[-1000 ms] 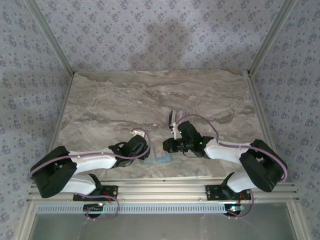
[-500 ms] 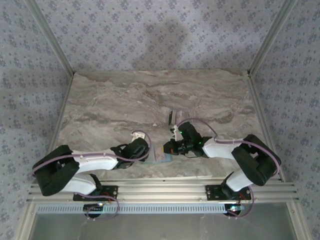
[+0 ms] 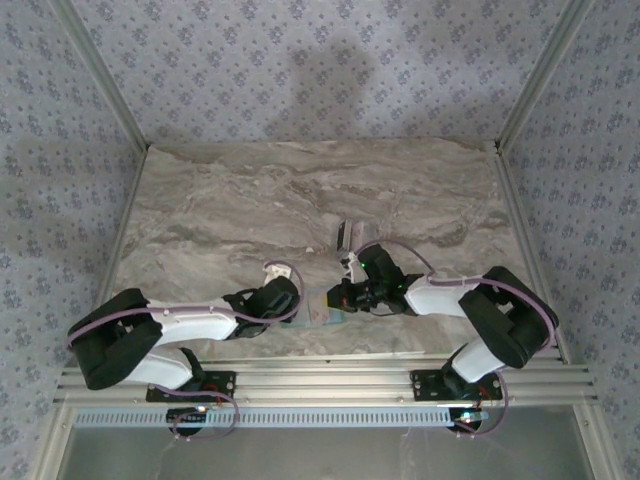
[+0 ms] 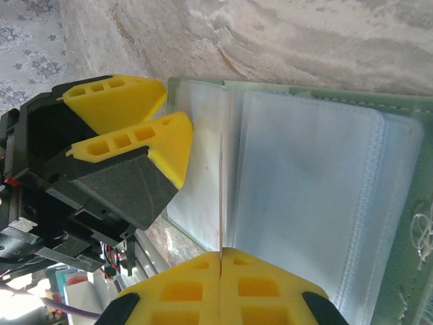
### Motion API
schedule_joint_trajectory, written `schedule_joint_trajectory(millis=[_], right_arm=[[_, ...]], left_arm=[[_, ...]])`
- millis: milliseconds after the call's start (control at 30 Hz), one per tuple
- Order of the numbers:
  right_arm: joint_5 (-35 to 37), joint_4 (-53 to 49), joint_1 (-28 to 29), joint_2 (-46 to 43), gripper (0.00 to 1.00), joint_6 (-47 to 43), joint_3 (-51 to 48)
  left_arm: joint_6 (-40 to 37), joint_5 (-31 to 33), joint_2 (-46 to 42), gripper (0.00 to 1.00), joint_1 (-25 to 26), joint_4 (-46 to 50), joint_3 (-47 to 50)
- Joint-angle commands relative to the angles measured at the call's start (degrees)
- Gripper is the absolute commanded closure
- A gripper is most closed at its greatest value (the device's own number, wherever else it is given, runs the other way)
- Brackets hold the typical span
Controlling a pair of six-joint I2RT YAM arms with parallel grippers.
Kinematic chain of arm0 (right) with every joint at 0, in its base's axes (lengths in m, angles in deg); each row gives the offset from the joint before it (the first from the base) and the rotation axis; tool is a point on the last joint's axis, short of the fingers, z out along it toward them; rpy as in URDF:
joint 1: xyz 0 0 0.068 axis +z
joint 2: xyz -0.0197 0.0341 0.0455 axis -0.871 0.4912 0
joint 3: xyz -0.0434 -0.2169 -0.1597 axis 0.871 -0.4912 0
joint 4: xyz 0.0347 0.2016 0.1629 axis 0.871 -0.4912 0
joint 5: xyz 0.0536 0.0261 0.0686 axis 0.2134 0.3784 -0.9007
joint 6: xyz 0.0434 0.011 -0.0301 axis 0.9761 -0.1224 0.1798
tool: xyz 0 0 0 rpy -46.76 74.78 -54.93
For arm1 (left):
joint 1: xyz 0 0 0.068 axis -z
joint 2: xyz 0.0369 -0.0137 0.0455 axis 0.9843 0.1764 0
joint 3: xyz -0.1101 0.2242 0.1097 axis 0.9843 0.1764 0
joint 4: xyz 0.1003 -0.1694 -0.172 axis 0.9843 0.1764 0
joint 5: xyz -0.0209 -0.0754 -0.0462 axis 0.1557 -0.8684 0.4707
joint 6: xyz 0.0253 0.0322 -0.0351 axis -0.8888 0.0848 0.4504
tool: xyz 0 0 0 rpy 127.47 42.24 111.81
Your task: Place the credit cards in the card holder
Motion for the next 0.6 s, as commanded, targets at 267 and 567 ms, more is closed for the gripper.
schedule_joint_trajectory(millis=[267, 567], right_arm=[[-1.8, 0.9, -1.1, 3.0, 1.00, 1.5, -0.5], [-1.7, -1.4, -2.1, 2.2, 1.00, 0.5, -0.3]], left_arm=[[0.2, 1.2, 1.2, 0.52, 0.5, 1.9, 1.1], [0.2, 1.3, 1.4, 0.53, 0.5, 1.7, 1.2]])
